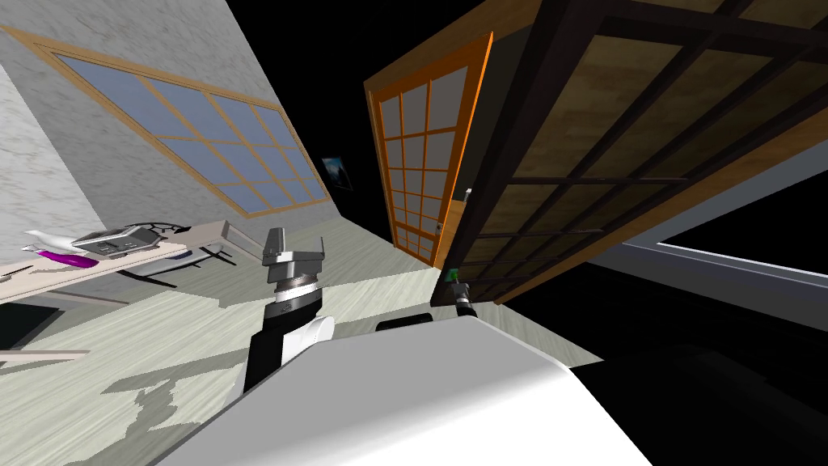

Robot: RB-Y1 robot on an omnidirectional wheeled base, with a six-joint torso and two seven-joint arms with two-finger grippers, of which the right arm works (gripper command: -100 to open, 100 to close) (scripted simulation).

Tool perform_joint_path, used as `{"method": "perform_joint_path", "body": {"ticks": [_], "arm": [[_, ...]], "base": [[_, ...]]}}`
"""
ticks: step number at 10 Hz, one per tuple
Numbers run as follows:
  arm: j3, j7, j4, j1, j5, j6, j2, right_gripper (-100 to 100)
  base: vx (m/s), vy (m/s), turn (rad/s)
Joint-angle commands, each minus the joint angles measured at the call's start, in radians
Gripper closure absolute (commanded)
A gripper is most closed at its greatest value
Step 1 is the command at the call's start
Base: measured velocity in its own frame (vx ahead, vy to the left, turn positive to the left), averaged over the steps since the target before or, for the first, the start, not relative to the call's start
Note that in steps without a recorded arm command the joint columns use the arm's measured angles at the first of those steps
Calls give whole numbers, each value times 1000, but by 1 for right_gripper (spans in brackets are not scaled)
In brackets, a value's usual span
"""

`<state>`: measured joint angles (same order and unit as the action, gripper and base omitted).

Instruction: Pull the door open

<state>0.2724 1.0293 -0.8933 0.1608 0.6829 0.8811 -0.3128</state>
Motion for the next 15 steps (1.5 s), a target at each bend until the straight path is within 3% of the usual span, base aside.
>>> {"method": "perform_joint_path", "body": {"ticks": [1,2,5,7,9,13,14,15], "arm": [[24,44,-17,-20,9,10,14,-100],[24,44,-17,-20,9,10,14,-100],[37,121,-27,-13,39,11,8,-100],[37,121,-26,-13,39,11,8,-100],[48,181,-35,-7,64,11,3,-100],[48,189,-35,-7,64,11,3,-100],[56,239,-41,-2,84,12,-1,-100],[56,239,-41,-2,84,12,-1,-100]], "base": [[-54,-22,42],[-48,-11,57],[-43,-15,31],[-29,-10,42],[-47,-17,47],[-13,0,4],[-51,-19,60],[-53,-26,50]]}}
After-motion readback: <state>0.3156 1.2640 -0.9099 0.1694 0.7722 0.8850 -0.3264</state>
